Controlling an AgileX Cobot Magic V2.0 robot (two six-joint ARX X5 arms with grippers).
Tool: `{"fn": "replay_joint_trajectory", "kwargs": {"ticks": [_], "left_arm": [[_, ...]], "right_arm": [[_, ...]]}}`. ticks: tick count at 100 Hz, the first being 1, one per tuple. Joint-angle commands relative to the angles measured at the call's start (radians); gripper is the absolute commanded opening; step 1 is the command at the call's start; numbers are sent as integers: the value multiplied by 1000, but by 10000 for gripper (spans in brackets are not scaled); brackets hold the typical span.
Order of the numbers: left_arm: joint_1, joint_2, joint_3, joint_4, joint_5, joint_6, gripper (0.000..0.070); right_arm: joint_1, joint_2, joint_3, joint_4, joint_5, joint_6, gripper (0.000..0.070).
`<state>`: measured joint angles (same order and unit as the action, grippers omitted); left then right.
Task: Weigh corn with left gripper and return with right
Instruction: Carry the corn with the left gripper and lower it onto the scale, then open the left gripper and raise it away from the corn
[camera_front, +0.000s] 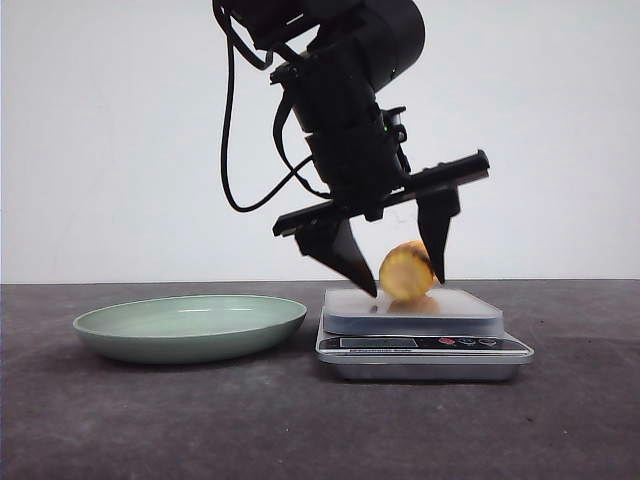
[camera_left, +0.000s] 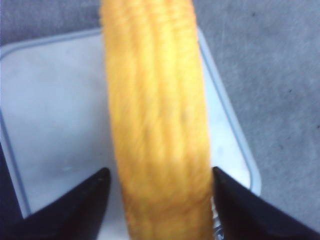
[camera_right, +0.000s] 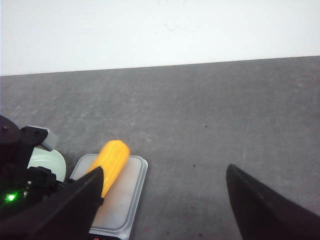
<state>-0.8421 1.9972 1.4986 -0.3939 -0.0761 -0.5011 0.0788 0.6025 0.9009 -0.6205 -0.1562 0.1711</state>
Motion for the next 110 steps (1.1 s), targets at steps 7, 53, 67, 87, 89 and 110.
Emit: {"fn": "replay_joint_trajectory", "kwargs": {"ticks": [7,53,67,87,89,110], "left_arm": [[-15,27,19,-2,-6,22,445],[-37,-215,45,-27,-146,211,445],[-34,-339,45,-62,-196,266,445],[-35,-570,45,-188,-278,325,445],[-35,-594,45,-206,-290,326,445],[-35,-873,45,-410,-404,328,441]], "right_arm": [[4,3,16,2,3,0,496],[4,3,16,-13,3,-3,496],[4,3,16,-14,1,-3,496],[11,18,16,-5,-5,2,498],[14,24,16,-2,-5,3,502],[75,119,16,56,-9,27,553]]}}
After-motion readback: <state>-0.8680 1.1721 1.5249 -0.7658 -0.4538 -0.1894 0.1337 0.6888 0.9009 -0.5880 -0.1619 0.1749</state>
